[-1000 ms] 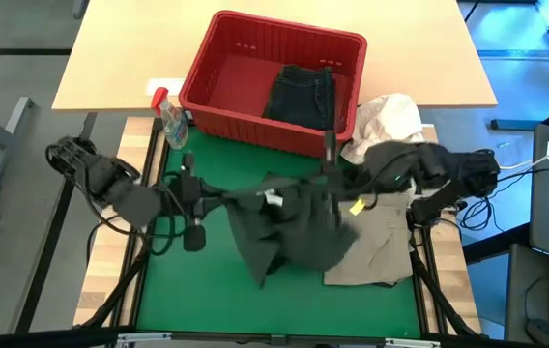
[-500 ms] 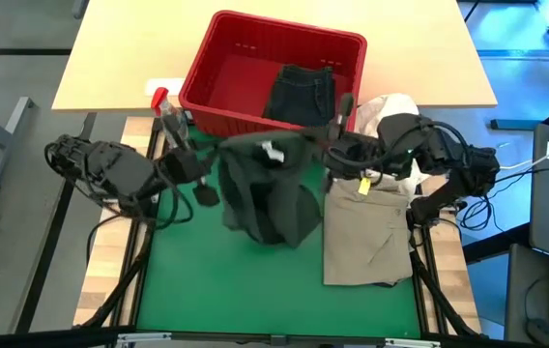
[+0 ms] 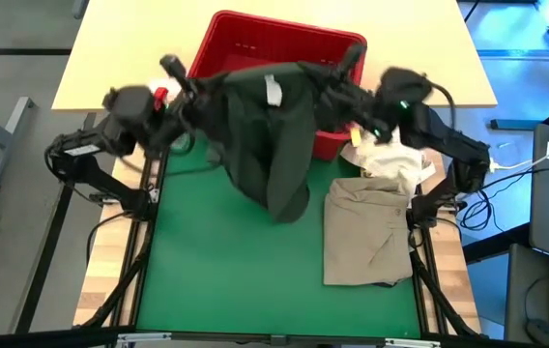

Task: Fold Laundry from Bin
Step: Fold the green polo shirt

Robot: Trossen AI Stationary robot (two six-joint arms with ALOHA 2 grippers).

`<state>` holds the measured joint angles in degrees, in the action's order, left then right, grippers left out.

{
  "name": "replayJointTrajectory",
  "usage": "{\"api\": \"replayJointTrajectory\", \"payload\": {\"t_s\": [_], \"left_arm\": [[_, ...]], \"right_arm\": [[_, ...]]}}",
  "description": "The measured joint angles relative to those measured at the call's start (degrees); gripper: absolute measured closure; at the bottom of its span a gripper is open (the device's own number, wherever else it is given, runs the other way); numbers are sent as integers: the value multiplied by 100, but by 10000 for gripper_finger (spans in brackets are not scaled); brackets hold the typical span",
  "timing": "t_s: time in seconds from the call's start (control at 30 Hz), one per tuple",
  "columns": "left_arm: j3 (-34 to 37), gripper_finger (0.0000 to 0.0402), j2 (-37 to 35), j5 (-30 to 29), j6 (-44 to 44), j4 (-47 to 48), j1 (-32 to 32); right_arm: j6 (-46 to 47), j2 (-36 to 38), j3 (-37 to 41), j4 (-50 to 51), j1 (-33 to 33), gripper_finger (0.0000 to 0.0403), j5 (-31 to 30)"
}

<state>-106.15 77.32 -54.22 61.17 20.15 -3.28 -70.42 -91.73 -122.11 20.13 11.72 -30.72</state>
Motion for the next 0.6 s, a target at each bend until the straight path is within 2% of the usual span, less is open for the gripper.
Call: {"api": "replayJointTrajectory", "payload": {"t_s": [0.07, 0.13, 0.2, 0.27, 0.33, 0.47, 0.53, 0.6], "left_arm": [[0, 384, 0, 269, -149, 54, 470], [0, 384, 0, 464, -581, 266, 874], [0, 384, 0, 727, -1222, 823, 1161], [0, 384, 2, 1243, -2094, 1552, 1343], [0, 384, 0, 2062, -3222, 2314, 1469], [-13, 384, -3, 4429, -5082, 3624, 1436], [-22, 384, 29, 5582, -5659, 3845, 1192], [-22, 384, 61, 6391, -6002, 3749, 868]], "right_arm": [[497, -84, -6, 116, 359, 384, 140], [1360, -113, -6, 645, 697, 384, 542], [2337, -118, -13, 1353, 879, 384, 1065], [3312, -104, -15, 2073, 1012, 384, 1553], [4025, -57, -15, 2761, 1047, 384, 2112], [4747, 54, -19, 3760, 767, 384, 3012], [4819, 129, -30, 4036, 475, 384, 3220], [4878, 152, -250, 4339, 126, 384, 3415]]}}
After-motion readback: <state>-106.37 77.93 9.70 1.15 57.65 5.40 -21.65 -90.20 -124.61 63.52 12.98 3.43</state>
